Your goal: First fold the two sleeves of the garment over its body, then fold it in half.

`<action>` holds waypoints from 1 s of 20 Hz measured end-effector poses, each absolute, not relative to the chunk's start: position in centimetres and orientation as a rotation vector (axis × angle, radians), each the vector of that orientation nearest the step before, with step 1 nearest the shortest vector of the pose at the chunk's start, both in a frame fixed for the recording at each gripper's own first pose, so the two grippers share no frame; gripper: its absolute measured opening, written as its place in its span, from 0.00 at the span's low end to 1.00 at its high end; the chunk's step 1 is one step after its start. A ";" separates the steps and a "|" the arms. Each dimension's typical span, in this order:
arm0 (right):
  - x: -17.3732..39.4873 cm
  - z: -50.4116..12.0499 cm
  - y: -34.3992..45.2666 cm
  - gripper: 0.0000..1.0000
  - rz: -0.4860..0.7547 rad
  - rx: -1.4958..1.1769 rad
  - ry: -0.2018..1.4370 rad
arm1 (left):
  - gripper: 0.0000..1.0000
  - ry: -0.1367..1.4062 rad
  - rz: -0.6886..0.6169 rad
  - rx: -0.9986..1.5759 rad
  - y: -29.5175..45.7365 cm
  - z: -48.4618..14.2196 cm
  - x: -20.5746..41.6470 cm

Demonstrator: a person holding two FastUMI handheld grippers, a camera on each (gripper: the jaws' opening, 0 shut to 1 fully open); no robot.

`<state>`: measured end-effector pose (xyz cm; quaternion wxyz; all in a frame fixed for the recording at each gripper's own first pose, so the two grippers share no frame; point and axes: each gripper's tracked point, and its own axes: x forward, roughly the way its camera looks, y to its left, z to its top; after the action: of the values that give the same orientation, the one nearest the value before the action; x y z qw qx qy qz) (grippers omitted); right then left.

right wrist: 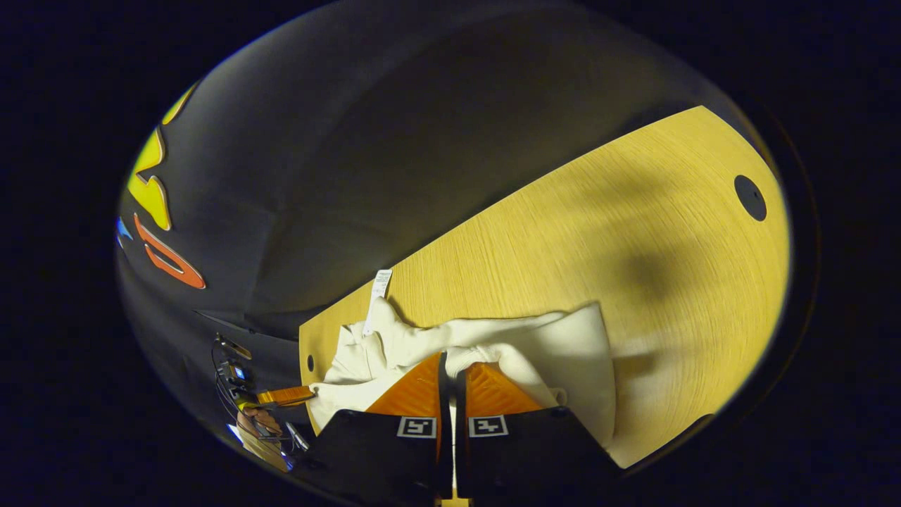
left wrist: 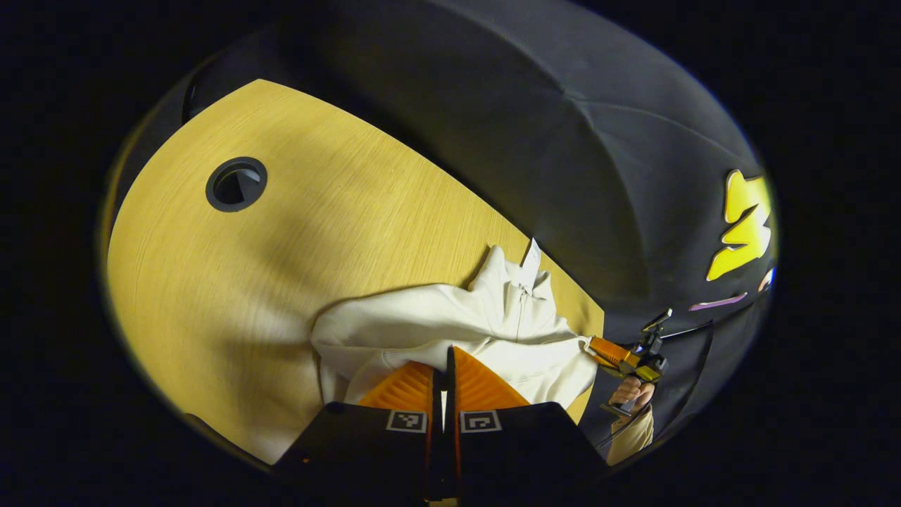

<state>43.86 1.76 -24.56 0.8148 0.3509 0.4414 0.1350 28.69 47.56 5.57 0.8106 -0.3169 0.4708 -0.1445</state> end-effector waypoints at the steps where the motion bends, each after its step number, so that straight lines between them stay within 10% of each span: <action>1: 44.0 -24.5 1.6 0.02 0.281 0.748 0.936 | 0.03 1.004 -0.304 -0.679 47.5 5.6 28.7; 10: 42.6 -23.0 2.2 0.09 0.242 0.749 0.935 | 0.23 1.040 -0.241 -0.680 48.0 4.9 26.5; 12: 42.2 -22.1 2.4 0.28 0.246 0.752 0.921 | 0.59 1.044 -0.244 -0.681 47.8 5.0 26.0; 18: 40.0 -21.0 3.0 0.70 0.252 0.678 0.926 | 0.96 1.029 -0.231 -0.593 48.2 6.1 24.4; 20: 39.0 -20.3 3.3 0.77 0.255 0.650 0.926 | 0.87 1.028 -0.223 -0.551 48.4 6.6 23.3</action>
<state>39.01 3.27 -20.33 0.8365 0.3071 0.4376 0.1203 23.30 48.44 6.58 0.8290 -0.2594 0.4843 -0.1048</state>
